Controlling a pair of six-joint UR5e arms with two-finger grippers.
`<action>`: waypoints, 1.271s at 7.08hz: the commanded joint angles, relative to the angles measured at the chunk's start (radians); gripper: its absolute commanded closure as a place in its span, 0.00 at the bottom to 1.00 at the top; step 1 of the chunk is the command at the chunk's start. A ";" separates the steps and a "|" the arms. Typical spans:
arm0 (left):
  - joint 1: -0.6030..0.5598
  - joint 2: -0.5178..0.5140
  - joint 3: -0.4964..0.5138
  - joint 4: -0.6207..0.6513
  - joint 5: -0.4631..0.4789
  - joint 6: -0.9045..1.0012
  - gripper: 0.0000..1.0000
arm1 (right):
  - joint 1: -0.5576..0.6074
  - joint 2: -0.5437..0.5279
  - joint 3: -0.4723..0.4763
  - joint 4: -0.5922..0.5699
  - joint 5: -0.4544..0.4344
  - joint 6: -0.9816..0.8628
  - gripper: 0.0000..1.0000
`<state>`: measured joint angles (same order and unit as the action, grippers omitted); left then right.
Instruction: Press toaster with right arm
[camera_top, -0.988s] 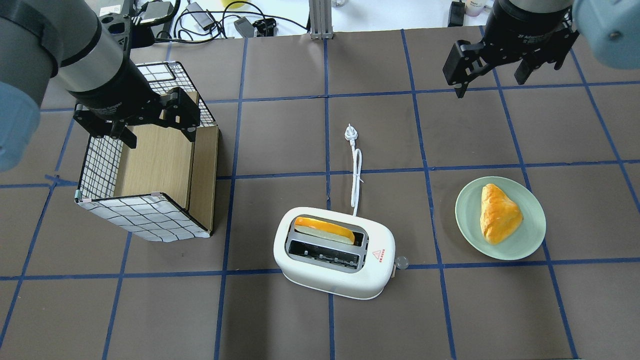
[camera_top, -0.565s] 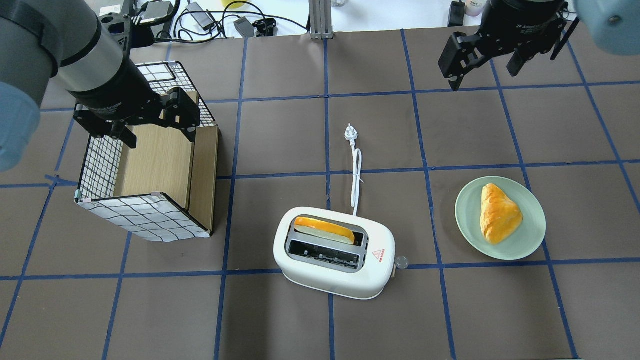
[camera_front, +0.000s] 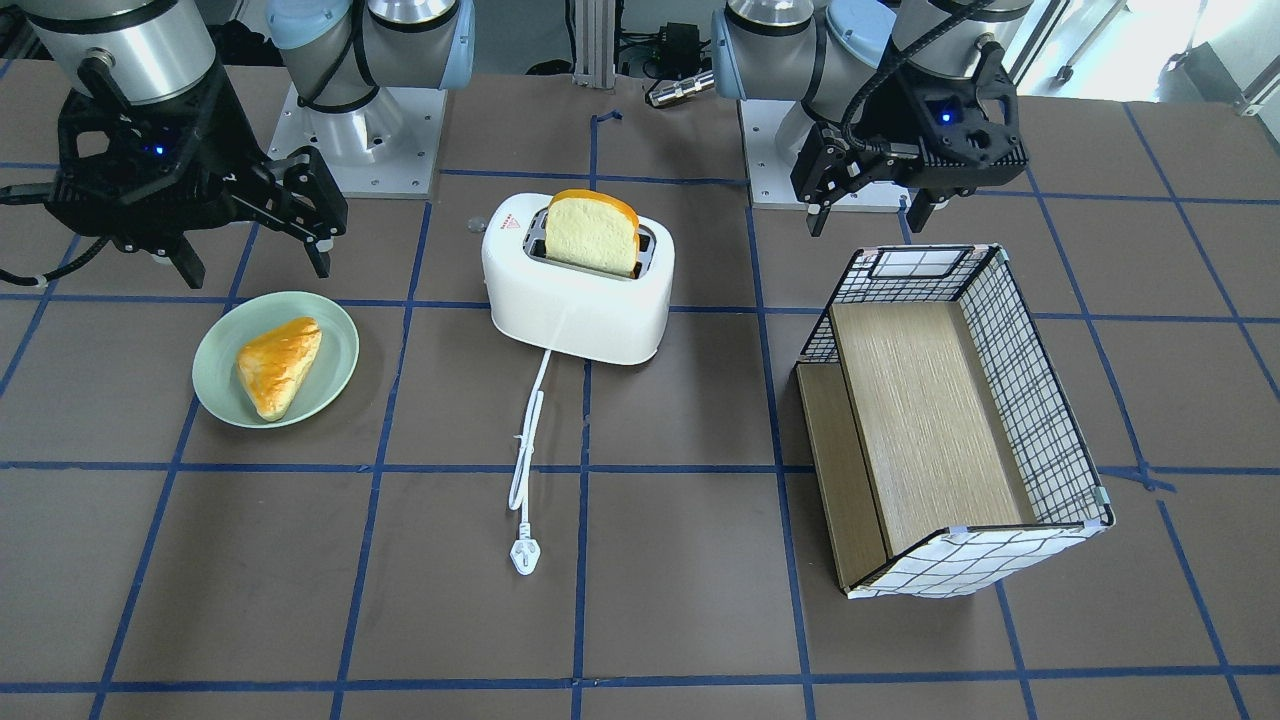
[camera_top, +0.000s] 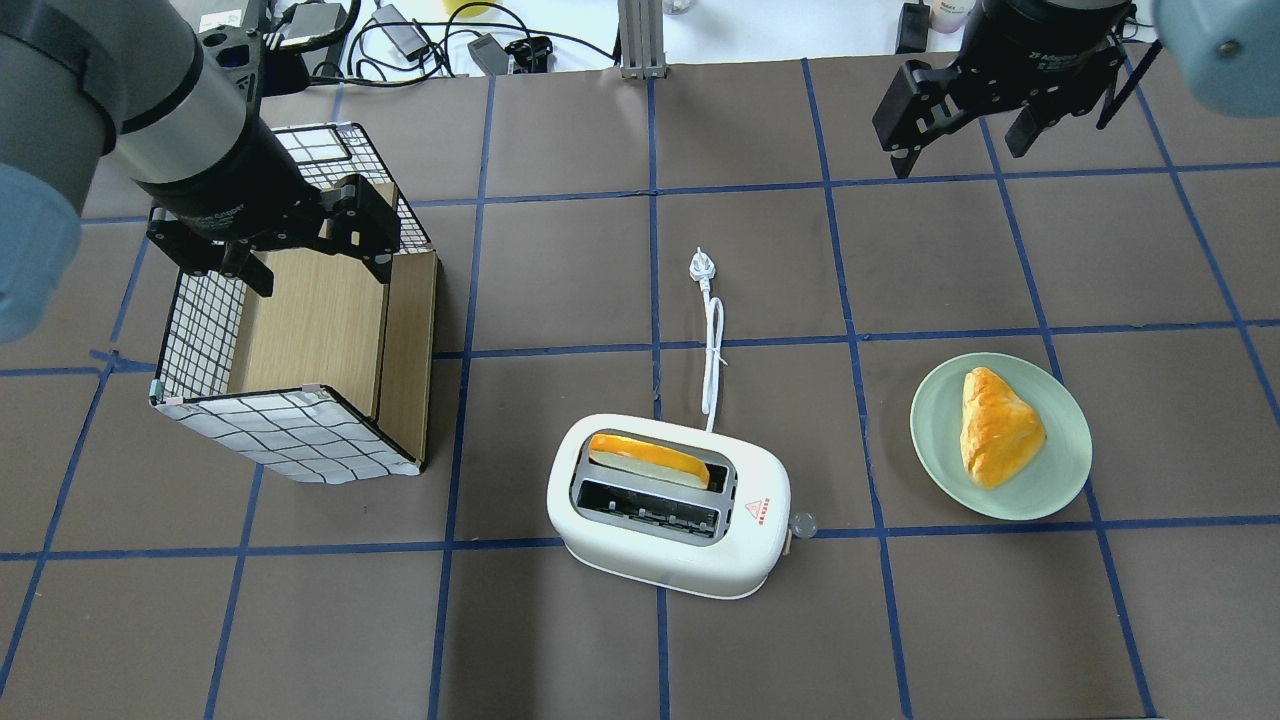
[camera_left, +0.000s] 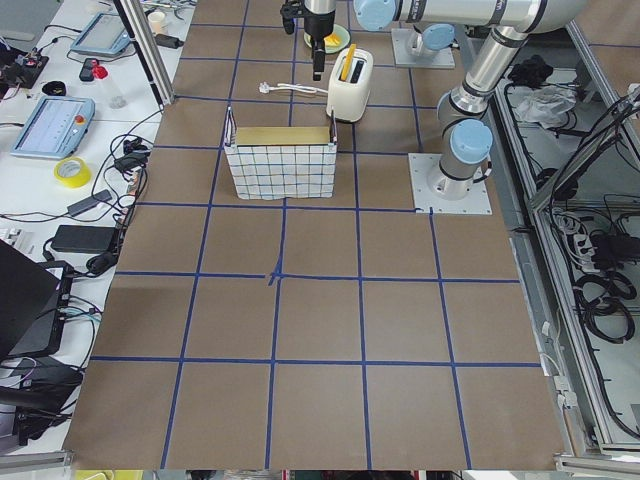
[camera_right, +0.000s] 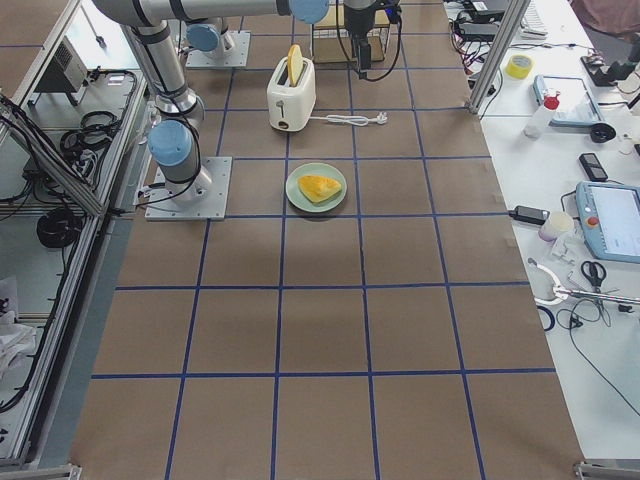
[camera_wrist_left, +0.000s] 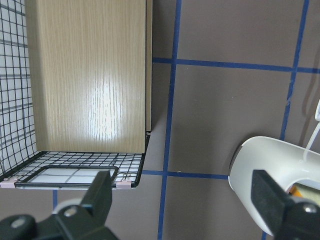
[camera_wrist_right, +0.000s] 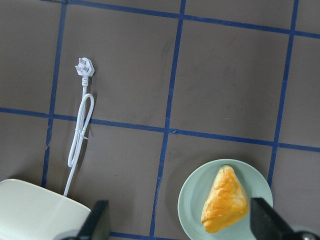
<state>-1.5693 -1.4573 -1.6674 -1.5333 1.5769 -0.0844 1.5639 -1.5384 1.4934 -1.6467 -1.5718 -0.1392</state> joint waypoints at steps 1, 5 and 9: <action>0.000 0.000 0.000 0.001 0.000 0.000 0.00 | -0.001 -0.009 0.025 -0.024 -0.011 0.016 0.00; 0.000 0.000 0.000 -0.001 0.000 0.000 0.00 | -0.001 -0.014 0.015 0.085 -0.024 0.018 0.00; 0.000 0.000 0.000 0.001 0.000 0.000 0.00 | 0.005 -0.020 -0.013 0.130 -0.010 0.078 0.00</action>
<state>-1.5693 -1.4573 -1.6675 -1.5337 1.5769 -0.0844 1.5678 -1.5578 1.4823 -1.5218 -1.6098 -0.0708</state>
